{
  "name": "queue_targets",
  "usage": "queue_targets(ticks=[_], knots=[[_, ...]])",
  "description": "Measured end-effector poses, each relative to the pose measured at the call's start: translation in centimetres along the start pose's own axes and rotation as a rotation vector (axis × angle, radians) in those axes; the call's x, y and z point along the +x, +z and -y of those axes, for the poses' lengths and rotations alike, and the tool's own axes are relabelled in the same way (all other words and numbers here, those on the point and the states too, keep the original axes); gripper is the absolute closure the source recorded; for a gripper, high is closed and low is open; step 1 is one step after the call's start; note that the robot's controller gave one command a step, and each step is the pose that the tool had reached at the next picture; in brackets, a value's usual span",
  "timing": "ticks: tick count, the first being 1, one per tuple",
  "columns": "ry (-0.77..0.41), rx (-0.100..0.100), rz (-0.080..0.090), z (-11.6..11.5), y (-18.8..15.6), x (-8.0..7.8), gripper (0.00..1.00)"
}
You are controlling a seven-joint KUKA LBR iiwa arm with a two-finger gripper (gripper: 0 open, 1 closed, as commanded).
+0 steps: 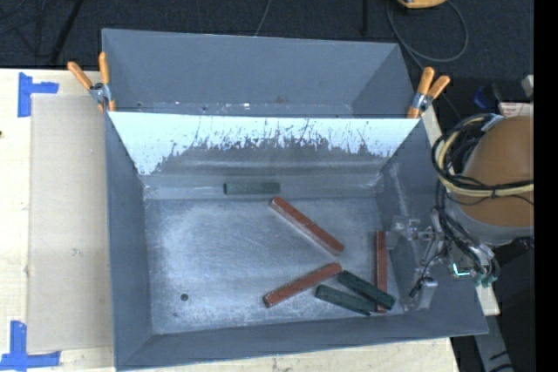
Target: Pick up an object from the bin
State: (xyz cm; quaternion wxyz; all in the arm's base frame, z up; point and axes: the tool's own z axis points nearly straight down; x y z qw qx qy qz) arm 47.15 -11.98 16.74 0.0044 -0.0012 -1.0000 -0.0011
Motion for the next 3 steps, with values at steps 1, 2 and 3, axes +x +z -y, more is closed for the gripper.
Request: queue_targets(ticks=[1, 2, 3], knots=[[-0.008, 0.0, 0.006, -4.8, 9.6, -1.5, 0.0], [-0.01, 0.002, 0.007, -4.7, 9.2, -1.5, 1.0], [-0.033, 0.004, 0.016, -4.9, -6.4, -1.1, 1.0]])
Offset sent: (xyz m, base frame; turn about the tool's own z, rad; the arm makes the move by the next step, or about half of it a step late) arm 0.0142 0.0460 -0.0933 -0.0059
